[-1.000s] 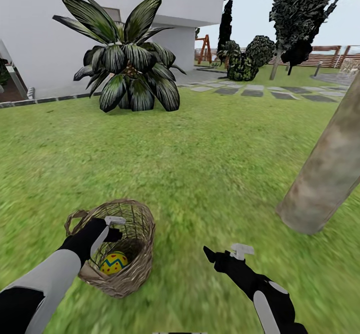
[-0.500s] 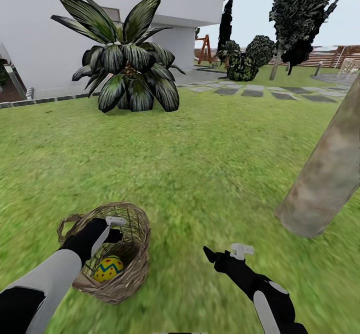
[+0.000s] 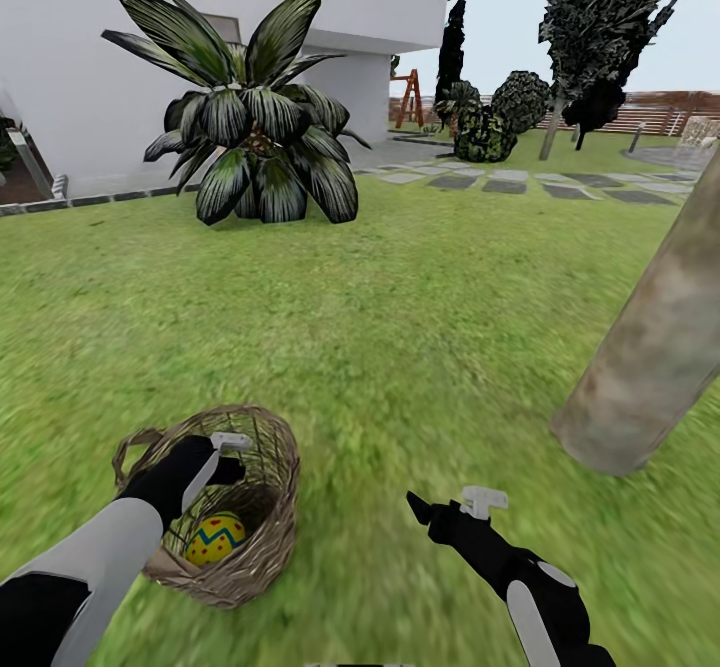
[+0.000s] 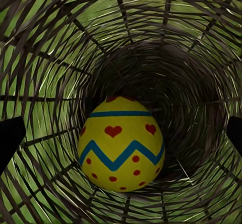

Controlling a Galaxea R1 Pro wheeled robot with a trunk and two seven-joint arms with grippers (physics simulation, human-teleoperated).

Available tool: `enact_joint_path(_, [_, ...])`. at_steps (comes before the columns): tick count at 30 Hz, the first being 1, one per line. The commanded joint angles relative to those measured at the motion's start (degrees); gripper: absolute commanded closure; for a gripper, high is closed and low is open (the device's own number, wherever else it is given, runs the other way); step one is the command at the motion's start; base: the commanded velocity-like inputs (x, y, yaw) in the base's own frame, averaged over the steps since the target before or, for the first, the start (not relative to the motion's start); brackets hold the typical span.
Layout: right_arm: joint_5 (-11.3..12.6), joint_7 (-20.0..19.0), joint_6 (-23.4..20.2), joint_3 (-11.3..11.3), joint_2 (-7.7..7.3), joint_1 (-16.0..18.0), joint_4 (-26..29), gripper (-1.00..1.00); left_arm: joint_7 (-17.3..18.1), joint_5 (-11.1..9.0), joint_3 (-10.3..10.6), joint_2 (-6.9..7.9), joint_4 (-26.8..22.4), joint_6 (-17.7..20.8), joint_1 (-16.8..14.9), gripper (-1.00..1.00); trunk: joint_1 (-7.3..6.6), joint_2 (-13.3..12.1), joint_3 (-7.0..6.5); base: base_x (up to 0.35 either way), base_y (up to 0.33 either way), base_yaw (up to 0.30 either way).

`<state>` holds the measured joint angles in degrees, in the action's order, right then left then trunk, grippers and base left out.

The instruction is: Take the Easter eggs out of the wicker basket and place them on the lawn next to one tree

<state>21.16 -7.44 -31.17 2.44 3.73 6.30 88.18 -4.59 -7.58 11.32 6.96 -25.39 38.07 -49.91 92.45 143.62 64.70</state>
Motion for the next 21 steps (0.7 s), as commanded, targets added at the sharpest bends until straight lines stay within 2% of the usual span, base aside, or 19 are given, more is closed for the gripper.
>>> enact_joint_path(1, [0.11,-0.11,-0.32,-0.07,0.02,0.02,0.06,-1.00,-0.46,-0.66,0.45,0.07,-0.10,0.25,-0.02,-1.00,0.00,0.02,0.05,0.077,0.045,0.000])
enact_joint_path(21, [0.11,-0.11,-0.35,-0.07,0.01,0.02,0.06,-1.00,-0.51,-0.73,0.56,0.07,-0.10,0.25,-0.02,-1.00,0.02,0.03,0.27,0.011,0.006,0.000])
